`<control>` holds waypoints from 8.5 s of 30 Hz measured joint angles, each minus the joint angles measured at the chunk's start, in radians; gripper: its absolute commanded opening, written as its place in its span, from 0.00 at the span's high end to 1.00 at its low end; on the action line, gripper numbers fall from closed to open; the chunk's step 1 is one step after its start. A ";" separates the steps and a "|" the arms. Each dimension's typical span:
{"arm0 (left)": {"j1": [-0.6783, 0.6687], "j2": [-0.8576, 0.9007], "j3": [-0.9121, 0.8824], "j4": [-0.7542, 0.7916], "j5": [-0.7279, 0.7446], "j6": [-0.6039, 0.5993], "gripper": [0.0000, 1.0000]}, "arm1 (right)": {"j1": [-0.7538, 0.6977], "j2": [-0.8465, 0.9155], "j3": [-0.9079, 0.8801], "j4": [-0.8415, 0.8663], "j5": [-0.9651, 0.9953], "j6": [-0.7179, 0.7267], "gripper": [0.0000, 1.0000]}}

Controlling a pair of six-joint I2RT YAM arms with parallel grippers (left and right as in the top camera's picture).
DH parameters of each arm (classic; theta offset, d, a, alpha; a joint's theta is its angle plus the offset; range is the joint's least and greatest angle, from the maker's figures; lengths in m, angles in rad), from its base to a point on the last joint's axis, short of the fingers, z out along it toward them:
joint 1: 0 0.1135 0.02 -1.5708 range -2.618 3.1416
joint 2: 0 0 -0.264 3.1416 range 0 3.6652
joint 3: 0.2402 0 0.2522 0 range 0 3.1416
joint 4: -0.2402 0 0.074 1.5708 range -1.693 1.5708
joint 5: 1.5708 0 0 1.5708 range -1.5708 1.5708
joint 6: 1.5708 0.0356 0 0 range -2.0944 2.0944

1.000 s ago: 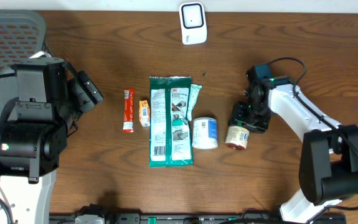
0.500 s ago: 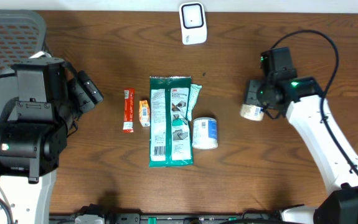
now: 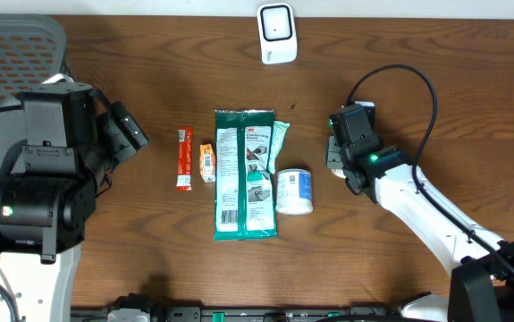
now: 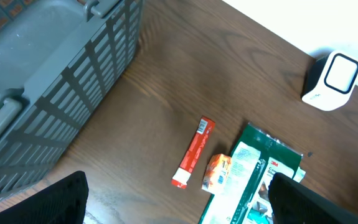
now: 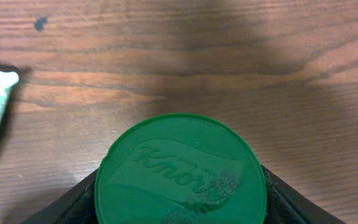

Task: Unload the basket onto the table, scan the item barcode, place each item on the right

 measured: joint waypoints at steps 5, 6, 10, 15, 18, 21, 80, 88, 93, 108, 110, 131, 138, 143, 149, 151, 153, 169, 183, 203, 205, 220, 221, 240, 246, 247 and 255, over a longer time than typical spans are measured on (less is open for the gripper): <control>0.000 0.000 0.000 0.000 0.000 0.000 0.10 | 0.000 0.000 -0.002 -0.003 -0.012 0.006 0.07; 0.000 0.000 0.000 0.000 0.000 0.000 0.10 | 0.000 0.000 -0.002 -0.008 -0.016 0.008 0.03; 0.000 0.000 0.000 0.000 0.000 0.000 0.10 | 0.000 0.000 -0.002 -0.017 -0.021 0.003 0.01; 0.000 0.000 0.000 0.000 0.000 0.000 0.10 | -0.020 -0.012 0.112 -0.275 -0.082 -0.049 0.01; 0.000 0.000 0.000 0.000 0.000 0.000 0.10 | -0.082 -0.020 0.331 -0.435 -0.162 -0.062 0.01; 0.000 0.000 0.000 0.000 0.000 0.000 0.10 | -0.155 -0.036 0.507 -0.538 -0.250 -0.067 0.01; 0.000 0.000 0.000 0.000 0.000 0.000 0.10 | 0.084 -0.433 -0.153 -0.049 0.044 0.001 0.52; 0.000 0.000 0.000 0.000 0.000 0.000 0.10 | 0.083 -0.385 -0.371 0.270 0.062 0.020 0.55; 0.000 0.000 0.000 0.000 0.000 0.000 0.10 | 0.083 -0.312 -0.379 0.310 0.079 0.020 0.56; 0.000 0.000 0.000 0.000 0.000 0.000 0.10 | 0.083 -0.126 -0.383 0.504 0.257 0.020 0.60; 0.000 0.000 0.000 0.000 0.000 0.000 0.10 | 0.081 -0.126 -0.383 0.507 0.263 0.020 0.60; 0.000 0.000 0.000 0.000 0.000 0.000 0.10 | -0.047 0.159 -0.389 1.019 0.277 -0.088 0.63; 0.000 0.000 0.000 0.000 0.000 0.000 0.10 | -0.091 0.244 -0.388 1.125 0.281 -0.116 0.53; 0.000 0.000 0.000 0.000 0.000 0.000 0.10 | -0.093 0.245 -0.388 1.128 0.283 -0.128 0.18; 0.000 0.000 0.000 0.000 0.000 0.000 0.10 | -0.090 0.245 -0.388 1.112 0.295 -0.196 0.01; 0.000 0.000 0.000 0.000 0.000 0.000 0.10 | -0.083 0.245 -0.388 1.099 0.296 -0.206 0.01; 0.000 0.000 0.000 0.000 0.000 0.000 0.10 | -0.072 0.244 -0.388 1.088 0.297 -0.222 0.01; 0.000 0.000 0.000 -0.001 0.000 0.000 0.10 | -0.138 -0.575 -0.377 0.449 0.063 -0.275 0.12; 0.000 0.000 0.000 0.000 0.000 0.000 0.10 | -0.318 -0.617 -0.209 -0.044 -0.282 -0.166 0.01; 0.000 0.000 0.000 0.000 0.000 0.000 0.10 | -0.341 -0.221 0.265 -0.543 -0.534 -0.172 0.01; 0.000 0.000 0.000 0.000 0.000 0.000 0.10 | -0.341 -0.221 0.266 -0.554 -0.536 -0.176 0.01; 0.000 0.000 0.000 0.000 0.000 0.000 0.10 | -0.345 -0.084 0.389 -0.682 -0.610 -0.258 0.01; 0.000 0.000 0.000 0.000 0.000 0.000 0.10 | -0.347 -0.037 0.445 -0.728 -0.620 -0.269 0.01; 0.000 0.000 0.000 0.000 0.000 0.000 0.10 | -0.421 0.436 0.824 -0.855 -0.462 -0.303 0.01; 0.000 0.000 0.000 0.000 0.000 0.000 0.10 | -0.420 0.509 0.824 -0.812 -0.463 -0.235 0.02; 0.000 0.000 0.000 0.000 0.000 0.000 0.10 | -0.420 0.518 0.824 -0.810 -0.463 -0.227 0.05; 0.000 0.000 0.000 0.000 0.000 0.000 0.10 | -0.420 0.597 0.824 -0.804 -0.463 -0.187 0.10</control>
